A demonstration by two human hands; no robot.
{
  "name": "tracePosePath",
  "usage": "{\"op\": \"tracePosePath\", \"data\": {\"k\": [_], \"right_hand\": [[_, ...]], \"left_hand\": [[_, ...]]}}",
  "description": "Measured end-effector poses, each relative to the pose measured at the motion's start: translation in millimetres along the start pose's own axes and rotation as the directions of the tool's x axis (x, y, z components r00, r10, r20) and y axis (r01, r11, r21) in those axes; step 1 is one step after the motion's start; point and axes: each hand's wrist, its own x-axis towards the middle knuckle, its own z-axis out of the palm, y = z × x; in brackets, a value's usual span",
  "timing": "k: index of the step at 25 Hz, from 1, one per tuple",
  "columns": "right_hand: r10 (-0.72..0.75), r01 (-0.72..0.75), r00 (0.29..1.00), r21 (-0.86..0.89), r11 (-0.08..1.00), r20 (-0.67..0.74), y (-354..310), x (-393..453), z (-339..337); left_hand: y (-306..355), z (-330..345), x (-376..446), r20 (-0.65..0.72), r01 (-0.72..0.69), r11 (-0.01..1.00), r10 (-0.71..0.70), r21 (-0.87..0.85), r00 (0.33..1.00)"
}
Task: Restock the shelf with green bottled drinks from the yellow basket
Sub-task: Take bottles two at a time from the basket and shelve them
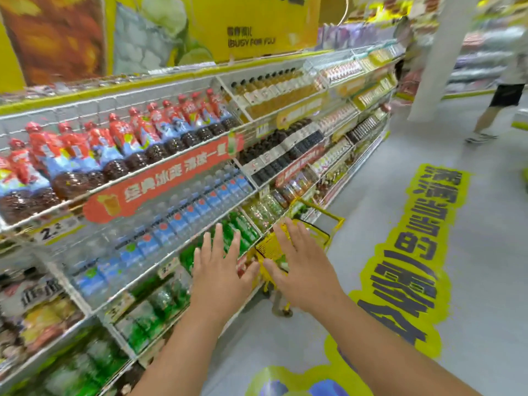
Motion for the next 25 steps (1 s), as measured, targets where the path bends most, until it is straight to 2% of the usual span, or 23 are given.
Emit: {"op": "tracePosePath", "data": {"k": [4, 11, 18, 21, 25], "right_hand": [[0.092, -0.092, 0.995, -0.002, 0.996, -0.025, 69, 33, 5], [0.198, -0.198, 0.980, -0.058, 0.978, -0.015, 179, 136, 21], [0.249, -0.252, 0.967, -0.053, 0.966, -0.059, 257, 232, 11], [0.229, -0.231, 0.973, -0.057, 0.971, -0.034, 296, 272, 18], [0.144, -0.143, 0.988, -0.020, 0.989, 0.048, 353, 328, 38]], "left_hand": [[36, 38, 63, 0.026, -0.060, 0.998, 0.059, 0.008, 0.998], [92, 126, 220, 0.051, -0.154, 0.986, 0.157, -0.057, 0.986], [147, 157, 354, 0.037, -0.265, 0.958, 0.270, -0.112, 0.962], [164, 171, 393, 0.013, -0.234, 0.961, 0.239, -0.147, 0.971], [181, 198, 430, 0.007, -0.122, 0.987, 0.123, -0.106, 0.992]]}}
